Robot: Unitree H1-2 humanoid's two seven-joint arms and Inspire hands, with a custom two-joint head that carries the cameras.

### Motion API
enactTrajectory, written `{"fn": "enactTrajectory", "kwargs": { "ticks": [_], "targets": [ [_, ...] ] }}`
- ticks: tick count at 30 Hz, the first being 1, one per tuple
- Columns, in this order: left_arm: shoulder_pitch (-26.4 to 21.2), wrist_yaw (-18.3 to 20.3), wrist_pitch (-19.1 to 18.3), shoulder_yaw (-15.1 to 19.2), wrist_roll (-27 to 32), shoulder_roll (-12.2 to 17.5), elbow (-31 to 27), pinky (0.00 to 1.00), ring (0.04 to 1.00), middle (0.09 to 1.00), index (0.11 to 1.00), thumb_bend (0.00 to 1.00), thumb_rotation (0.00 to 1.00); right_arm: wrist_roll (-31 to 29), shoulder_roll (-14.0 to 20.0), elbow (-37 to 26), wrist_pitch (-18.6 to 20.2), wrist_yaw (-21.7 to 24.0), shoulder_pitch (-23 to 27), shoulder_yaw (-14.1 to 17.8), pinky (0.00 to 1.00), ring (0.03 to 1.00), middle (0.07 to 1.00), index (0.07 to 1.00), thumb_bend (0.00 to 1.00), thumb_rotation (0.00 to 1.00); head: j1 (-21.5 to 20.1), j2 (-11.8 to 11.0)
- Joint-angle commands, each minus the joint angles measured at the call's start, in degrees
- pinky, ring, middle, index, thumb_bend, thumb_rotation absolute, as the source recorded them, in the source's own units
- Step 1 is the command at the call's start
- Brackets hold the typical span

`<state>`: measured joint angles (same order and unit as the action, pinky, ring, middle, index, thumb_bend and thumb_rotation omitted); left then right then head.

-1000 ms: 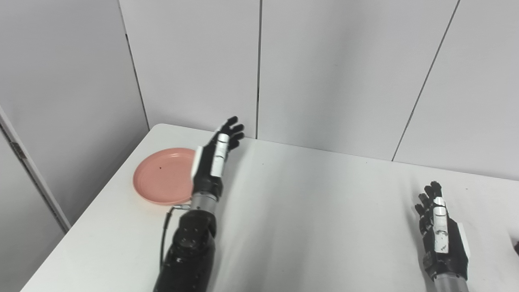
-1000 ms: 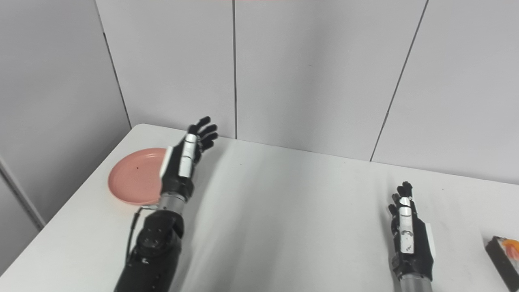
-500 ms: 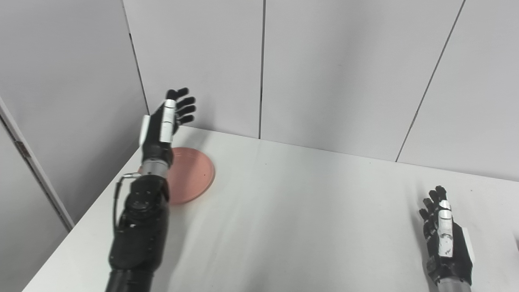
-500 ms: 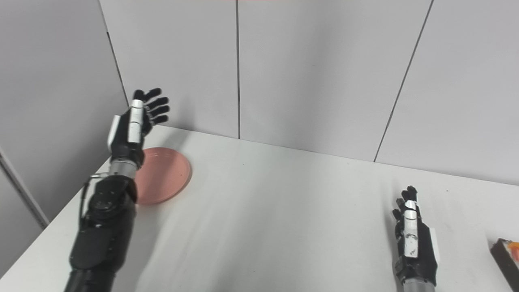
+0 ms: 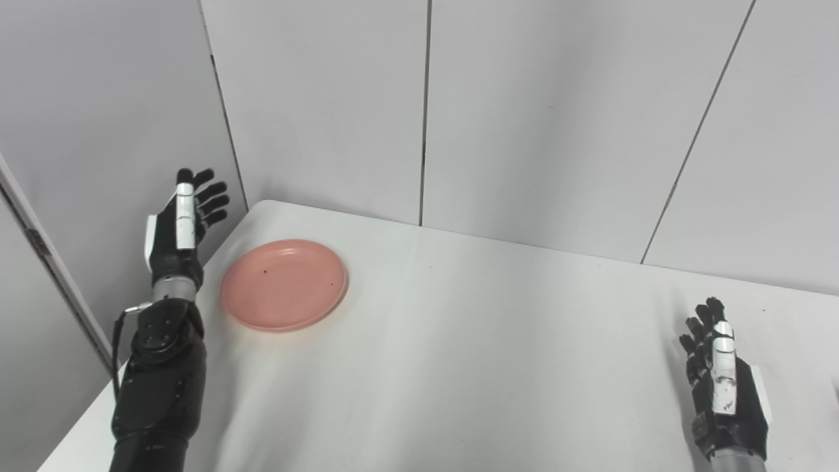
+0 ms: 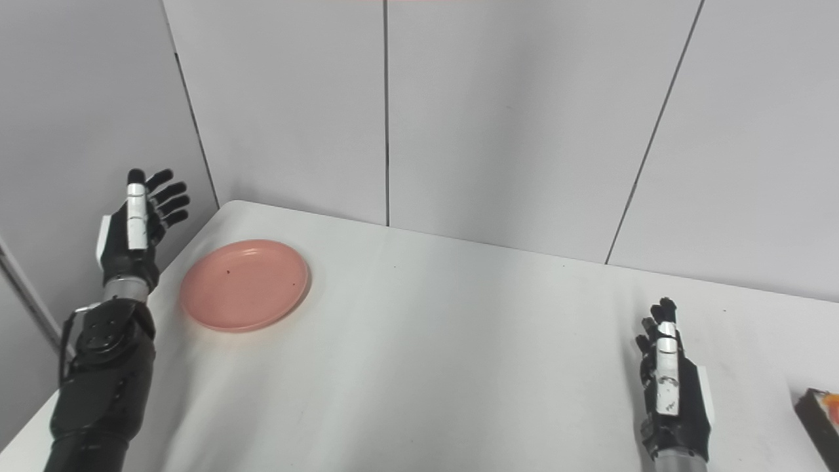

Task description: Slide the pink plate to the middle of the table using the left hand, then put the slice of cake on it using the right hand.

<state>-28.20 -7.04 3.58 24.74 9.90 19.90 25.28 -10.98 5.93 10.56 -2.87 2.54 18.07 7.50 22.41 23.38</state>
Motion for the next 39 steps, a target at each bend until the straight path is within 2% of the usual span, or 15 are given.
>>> {"fn": "enactTrajectory", "kwargs": {
  "ticks": [1,13,16,21,31,39],
  "targets": [
    [-1.43,-0.02,3.41,0.6,0.99,2.13,0.46,0.74,0.75,0.747,0.739,0.86,1.0,-0.16,-0.13,-2.22,-0.11,-0.2,0.98,0.22,1.0,1.0,1.0,0.999,0.43,0.94,0.05,0.05],
    [-1.6,0.56,9.52,0.17,1.83,2.27,9.85,0.77,0.776,0.771,0.759,0.84,0.99,0.44,0.12,-4.05,1.05,-0.57,0.39,-0.33,1.0,1.0,1.0,1.0,0.39,0.99,0.09,0.42],
    [-1.68,1.59,9.43,-0.27,2.53,2.07,10.94,0.78,0.793,0.789,0.777,0.84,1.0,0.4,-0.02,-4.42,1.13,-0.8,0.28,-0.23,1.0,1.0,1.0,1.0,0.41,0.96,0.1,0.53],
    [-1.87,4.86,8.83,-0.92,5.62,1.19,12.84,0.83,0.84,0.832,0.814,0.85,0.98,0.57,0.0,-4.16,1.1,-1.02,0.49,-0.13,1.0,1.0,1.0,1.0,0.42,0.96,0.18,0.69],
    [-2.93,5.89,9.5,-3.64,6.14,-1.14,17.0,0.83,0.835,0.826,0.81,0.85,0.98,0.46,-0.25,-5.06,2.15,-1.55,0.43,-0.07,1.0,1.0,1.0,1.0,0.42,0.95,0.25,0.96],
    [-2.54,6.35,5.83,-6.05,6.64,-3.4,13.08,0.86,0.856,0.842,0.825,0.82,1.0,0.01,-0.36,-4.72,1.72,-1.3,0.62,0.02,1.0,1.0,1.0,1.0,0.42,0.94,0.04,1.11]
  ]
}}
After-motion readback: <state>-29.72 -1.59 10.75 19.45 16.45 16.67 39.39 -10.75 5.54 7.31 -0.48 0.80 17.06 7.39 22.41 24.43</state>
